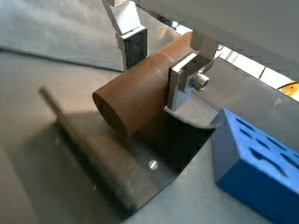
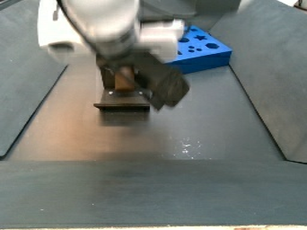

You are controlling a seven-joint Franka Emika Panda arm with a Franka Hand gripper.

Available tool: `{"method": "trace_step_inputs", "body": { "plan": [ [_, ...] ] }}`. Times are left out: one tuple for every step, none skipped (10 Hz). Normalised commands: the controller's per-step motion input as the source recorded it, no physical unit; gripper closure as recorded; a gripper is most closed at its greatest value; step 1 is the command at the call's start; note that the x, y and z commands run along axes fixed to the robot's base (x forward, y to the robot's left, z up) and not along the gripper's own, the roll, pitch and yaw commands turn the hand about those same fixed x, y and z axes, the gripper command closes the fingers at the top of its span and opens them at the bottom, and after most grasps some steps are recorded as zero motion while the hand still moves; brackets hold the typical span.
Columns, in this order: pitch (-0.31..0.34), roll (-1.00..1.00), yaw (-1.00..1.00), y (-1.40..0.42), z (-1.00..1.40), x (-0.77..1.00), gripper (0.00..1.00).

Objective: Pick up the round object. Move up. Place the round object on the fixture. Regrasp the round object. Move to above the board. Insert the round object.
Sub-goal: Place the round object on the fixture, then regrasp the round object.

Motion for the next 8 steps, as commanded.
{"method": "trace_step_inputs", "body": {
  "plan": [
    [0.086,-1.00,-0.21,0.12,-0.87,0.18,1.00],
    [0.088,-0.93,-0.16,0.10,-0.65,0.14,1.00],
    [0.066,-0.75,-0.15,0.09,-0.48,0.12,1.00],
    [0.032,-0.49,-0.14,0.10,-0.34,0.09,1.00],
    [-0.001,-0.41,-0.14,0.09,-0.34,0.08,1.00],
    [-0.033,-0.32,-0.13,0.08,-0.34,0.08,1.00],
    [0.000,0.00,0.00,0.00,0.00,0.00,0.00],
    [-0.013,-0.08,-0.06,0.00,1.00,0.00,0.00]
  ]
}}
